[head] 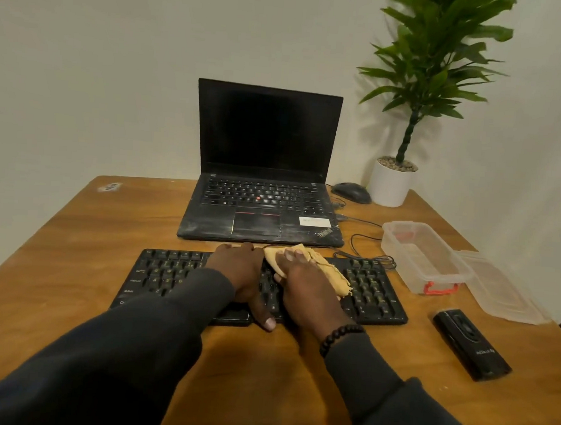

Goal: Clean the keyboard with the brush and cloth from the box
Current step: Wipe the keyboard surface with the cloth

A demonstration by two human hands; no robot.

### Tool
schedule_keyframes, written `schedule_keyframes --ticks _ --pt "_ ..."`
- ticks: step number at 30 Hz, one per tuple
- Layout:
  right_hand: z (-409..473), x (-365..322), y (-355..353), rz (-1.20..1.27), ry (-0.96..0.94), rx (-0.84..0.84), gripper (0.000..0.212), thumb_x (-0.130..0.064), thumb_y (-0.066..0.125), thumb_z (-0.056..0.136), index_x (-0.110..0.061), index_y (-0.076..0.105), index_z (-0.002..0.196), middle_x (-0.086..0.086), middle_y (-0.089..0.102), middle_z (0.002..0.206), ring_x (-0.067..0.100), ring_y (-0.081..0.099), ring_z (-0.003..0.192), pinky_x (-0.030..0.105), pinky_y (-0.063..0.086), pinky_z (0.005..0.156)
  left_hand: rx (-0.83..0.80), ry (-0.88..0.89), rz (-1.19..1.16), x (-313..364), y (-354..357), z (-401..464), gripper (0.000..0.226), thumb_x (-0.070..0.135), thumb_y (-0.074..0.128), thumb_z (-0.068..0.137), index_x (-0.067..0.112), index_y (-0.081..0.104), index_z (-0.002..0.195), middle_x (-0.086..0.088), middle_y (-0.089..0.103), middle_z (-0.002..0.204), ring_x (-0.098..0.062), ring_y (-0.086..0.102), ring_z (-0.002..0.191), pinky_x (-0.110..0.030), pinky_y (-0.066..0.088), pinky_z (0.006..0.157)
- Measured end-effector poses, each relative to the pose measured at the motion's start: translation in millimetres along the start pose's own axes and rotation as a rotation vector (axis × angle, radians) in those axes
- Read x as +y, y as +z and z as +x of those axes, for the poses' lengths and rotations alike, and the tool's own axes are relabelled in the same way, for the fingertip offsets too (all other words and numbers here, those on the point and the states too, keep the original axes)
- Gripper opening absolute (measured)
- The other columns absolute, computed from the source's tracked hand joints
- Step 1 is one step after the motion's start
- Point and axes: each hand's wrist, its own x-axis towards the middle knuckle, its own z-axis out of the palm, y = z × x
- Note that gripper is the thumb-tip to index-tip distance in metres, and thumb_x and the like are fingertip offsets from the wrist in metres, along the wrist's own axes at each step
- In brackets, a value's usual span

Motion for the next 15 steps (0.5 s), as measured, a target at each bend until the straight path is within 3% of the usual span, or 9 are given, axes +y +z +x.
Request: schedule_keyframes --ticks 7,9,10,11,13,15 --pt "-53.9 -9.2 -1.2 0.067 -0.01 0.015 0.062 -0.01 0.045 0.098 -0.025 0.022 0.154 -0.003 0.017 0.161 0.011 0.012 0.147 0.028 0.012 0.117 0.001 -0.002 0.007 -0.2 -0.8 0.5 0.118 0.066 0.084 0.056 0.014 0.032 0.148 -0.007 0.04 0.149 -0.029 0.039 0.137 -0.042 0.025 0.117" --pt "-63.3 -9.7 -6.5 0.055 -0.008 0.003 0.058 -0.012 0.046 0.099 -0.028 0.028 0.151 -0.005 0.025 0.159 0.012 0.021 0.145 0.029 0.02 0.116 -0.01 -0.009 -0.002 0.2 -0.1 -0.2 0.123 0.068 0.085 0.053 0.014 0.03 0.149 -0.007 0.039 0.151 -0.03 0.037 0.139 -0.044 0.027 0.118" --pt "-65.1 -9.2 -13.3 0.085 0.009 0.005 0.051 -0.015 0.046 0.1 -0.03 0.035 0.147 -0.004 0.036 0.153 0.015 0.034 0.139 0.031 0.03 0.111 -0.012 -0.01 -0.007 -0.3 0.5 -0.4 0.126 0.069 0.085 0.051 0.015 0.028 0.15 -0.006 0.038 0.152 -0.031 0.036 0.139 -0.045 0.027 0.118" --pt "-64.4 -8.1 -21.9 0.164 0.041 0.011 0.042 -0.019 0.045 0.101 -0.031 0.044 0.142 -0.003 0.05 0.142 0.016 0.048 0.126 0.032 0.041 0.102 -0.013 -0.011 -0.009 -1.0 1.0 -1.1 0.128 0.07 0.085 0.05 0.015 0.028 0.15 -0.006 0.037 0.152 -0.031 0.035 0.14 -0.045 0.027 0.118" --pt "-59.0 -1.8 -38.0 0.468 0.179 0.056 0.032 -0.025 0.044 0.102 -0.027 0.055 0.132 -0.004 0.064 0.114 0.012 0.058 0.101 0.03 0.049 0.086 0.003 -0.005 -0.015 -1.9 1.4 -2.1 0.127 0.07 0.084 0.05 0.016 0.028 0.15 -0.006 0.038 0.151 -0.031 0.035 0.139 -0.045 0.028 0.118" --pt "-48.5 6.4 -47.1 0.84 0.392 0.244 0.033 -0.027 0.042 0.103 -0.021 0.055 0.132 -0.005 0.063 0.106 0.016 0.058 0.103 0.036 0.049 0.09 0.009 -0.002 -0.024 -1.2 0.9 -4.4 0.126 0.068 0.085 0.051 0.016 0.027 0.151 -0.006 0.037 0.152 -0.031 0.033 0.14 -0.046 0.026 0.117"
